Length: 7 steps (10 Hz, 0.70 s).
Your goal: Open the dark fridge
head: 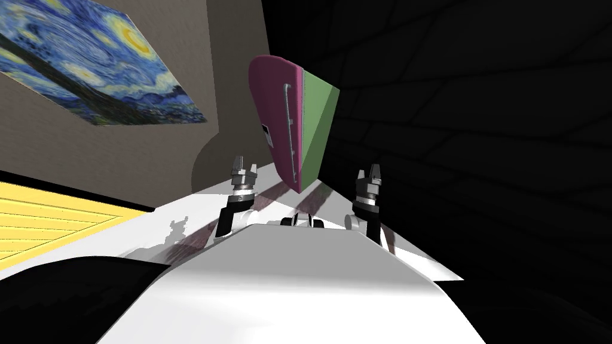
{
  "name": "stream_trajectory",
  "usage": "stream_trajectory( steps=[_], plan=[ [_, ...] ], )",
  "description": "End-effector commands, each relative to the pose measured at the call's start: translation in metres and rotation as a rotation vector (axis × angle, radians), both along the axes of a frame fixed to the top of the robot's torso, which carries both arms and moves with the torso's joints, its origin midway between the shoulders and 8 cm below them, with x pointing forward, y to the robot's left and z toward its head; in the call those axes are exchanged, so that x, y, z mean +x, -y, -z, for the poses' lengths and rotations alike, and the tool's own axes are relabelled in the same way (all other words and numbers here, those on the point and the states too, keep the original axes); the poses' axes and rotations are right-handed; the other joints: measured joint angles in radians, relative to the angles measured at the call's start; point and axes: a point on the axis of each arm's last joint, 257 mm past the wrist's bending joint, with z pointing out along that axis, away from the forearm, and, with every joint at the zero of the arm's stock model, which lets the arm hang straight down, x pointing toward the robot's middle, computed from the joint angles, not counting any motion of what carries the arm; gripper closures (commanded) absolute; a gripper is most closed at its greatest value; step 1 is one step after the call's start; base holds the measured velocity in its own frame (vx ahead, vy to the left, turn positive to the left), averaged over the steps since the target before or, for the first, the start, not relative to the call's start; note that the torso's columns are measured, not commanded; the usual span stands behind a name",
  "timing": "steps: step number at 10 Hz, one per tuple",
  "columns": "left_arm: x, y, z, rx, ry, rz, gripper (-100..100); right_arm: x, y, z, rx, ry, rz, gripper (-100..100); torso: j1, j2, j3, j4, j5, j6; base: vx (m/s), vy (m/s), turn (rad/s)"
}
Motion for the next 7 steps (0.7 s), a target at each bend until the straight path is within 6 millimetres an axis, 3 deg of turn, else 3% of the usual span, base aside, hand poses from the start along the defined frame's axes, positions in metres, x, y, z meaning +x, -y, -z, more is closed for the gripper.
stream_trajectory(
  steps=[1, 7],
  plan=[
    [0.003, -0.015, 0.000, -0.046, -0.035, 0.007, -100, 0.000, 0.000, 0.000, 0.000, 0.000, 0.000, 0, 0.001, 0.000, 0.000, 0.000, 0.000, -0.001, 0.136, -0.102, 0.188],
    [0.009, -0.035, 0.006, -0.126, -0.105, 0.023, -100, 0.000, 0.000, 0.000, 0.000, 0.000, 0.000, 0, 0.000, -0.002, -0.001, 0.000, 0.000, 0.000, 0.130, -0.058, 0.110]
  ],
)
